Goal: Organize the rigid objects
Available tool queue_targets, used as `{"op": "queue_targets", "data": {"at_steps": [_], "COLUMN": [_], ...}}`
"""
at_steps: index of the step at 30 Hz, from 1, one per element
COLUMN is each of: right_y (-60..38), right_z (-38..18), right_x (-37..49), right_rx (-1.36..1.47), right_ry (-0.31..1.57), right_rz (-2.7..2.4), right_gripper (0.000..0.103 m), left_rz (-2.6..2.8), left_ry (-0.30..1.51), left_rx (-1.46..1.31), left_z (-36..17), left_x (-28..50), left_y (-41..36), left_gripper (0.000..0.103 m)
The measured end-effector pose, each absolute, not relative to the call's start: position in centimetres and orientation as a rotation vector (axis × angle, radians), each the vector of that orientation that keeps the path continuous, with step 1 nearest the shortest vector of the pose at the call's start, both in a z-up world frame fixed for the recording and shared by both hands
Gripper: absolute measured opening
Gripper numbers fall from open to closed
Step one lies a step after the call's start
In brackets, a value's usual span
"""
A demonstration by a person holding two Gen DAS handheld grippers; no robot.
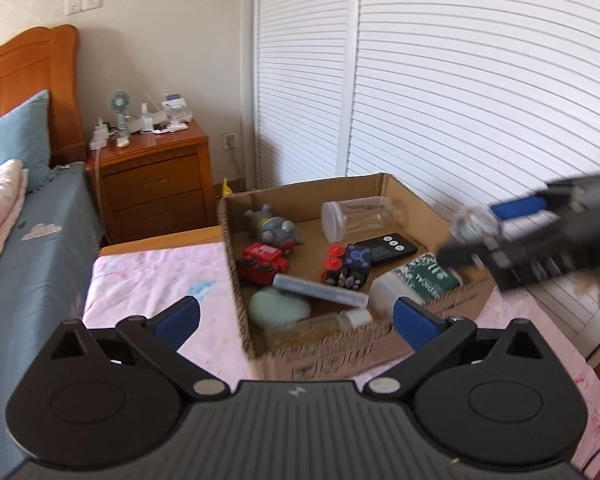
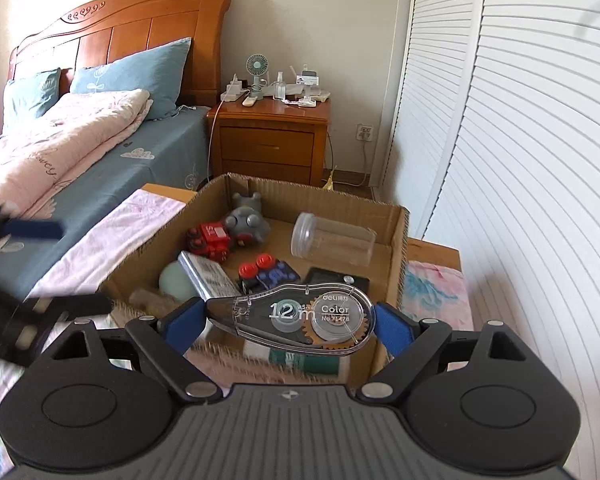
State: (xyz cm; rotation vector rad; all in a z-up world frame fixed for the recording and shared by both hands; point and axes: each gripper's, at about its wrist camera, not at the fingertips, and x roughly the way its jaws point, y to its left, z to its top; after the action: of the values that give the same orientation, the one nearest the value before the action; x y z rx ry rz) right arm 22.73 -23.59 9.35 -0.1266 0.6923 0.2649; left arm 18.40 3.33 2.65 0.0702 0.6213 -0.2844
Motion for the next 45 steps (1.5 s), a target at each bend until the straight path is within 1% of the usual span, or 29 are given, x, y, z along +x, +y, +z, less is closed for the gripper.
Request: {"op": "queue_targets", "data": {"at_steps": [6,10,15,22,23,25,27,35,40,45], "right_y": [-22.8,-23.1,-23.8,-23.9,-23.9,-23.8,-23.5,-22.5,-22.5,-22.6], "right_z": [9.4,8.9,7.0,5.0,5.0,5.1,5.5,7.5,9.0,9.1], "right_x": [26.8,30.0,32.9,33.5,33.5,33.2,32.7,29.2,24.6,19.2], "right_rx": [-0.076,-0.019,0.036,0.016,0.012,0.003,-0.008,-0.085,-0.091,-0.066], "right_ry": [0.740,0.808,0.910,0.963,0.964,0.954,0.943,0.888,0.834,0.812], "right_rz": [0.240,0.174,0.084,0.023,0.021,0.026,0.030,0.049,0.050,0.004], "right_gripper": [0.093,0.093,0.093,0.093,0.096,0.101,0.103,0.103,0.103,0.103], "left_rz": [-0.241,-0.149,-0.111,-0.114,-0.116,-0.121,-0.124,-0.114,-0.091,-0.049], "left_ry": [0.632,0.604,0.611,0.598,0.597,0.602,0.610,0.633,0.663,0.729], "left_rx": [-0.002,0.030,0.064,0.071,0.070,0.071,0.073,0.068,0.051,0.037], "left_z": [1.4,0.5,0.0,0.2,0.3,0.4,0.4,1.0,1.7,2.3], "left_x": [16.4,15.5,15.0,14.4,14.3,14.3,14.3,13.8,13.6,13.6], "left_y": [4.9,5.4,5.9,6.3,6.3,6.2,6.2,5.6,5.2,4.7], "left_gripper": [0.102,0.102,0.102,0.102,0.102,0.102,0.102,0.102,0.102,0.102]}}
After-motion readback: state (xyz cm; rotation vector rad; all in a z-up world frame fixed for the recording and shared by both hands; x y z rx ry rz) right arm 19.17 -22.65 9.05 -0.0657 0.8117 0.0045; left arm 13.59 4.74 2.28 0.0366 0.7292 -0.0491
